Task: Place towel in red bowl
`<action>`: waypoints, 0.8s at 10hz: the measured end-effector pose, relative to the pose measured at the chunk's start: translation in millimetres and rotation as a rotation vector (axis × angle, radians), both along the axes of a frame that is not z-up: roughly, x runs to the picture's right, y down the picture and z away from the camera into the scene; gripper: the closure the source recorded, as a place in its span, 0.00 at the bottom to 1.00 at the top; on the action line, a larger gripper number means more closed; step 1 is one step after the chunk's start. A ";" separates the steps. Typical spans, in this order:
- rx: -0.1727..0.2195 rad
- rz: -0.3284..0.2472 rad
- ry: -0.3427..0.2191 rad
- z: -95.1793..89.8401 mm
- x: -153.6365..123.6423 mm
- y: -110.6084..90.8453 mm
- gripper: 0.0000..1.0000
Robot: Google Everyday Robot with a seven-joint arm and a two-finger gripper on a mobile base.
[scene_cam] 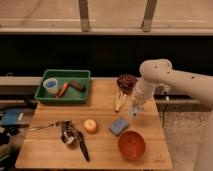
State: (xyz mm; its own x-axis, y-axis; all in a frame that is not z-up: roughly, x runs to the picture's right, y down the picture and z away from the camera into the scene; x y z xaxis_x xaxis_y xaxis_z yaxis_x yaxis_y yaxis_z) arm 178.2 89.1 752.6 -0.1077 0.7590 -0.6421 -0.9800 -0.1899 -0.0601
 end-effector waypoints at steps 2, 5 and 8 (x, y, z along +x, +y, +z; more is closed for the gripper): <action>-0.008 -0.028 -0.027 -35.4 -5.6 19.0 1.00; -0.037 -0.033 -0.062 -78.8 -16.2 47.8 1.00; -0.076 -0.039 -0.088 -110.6 -25.3 68.9 1.00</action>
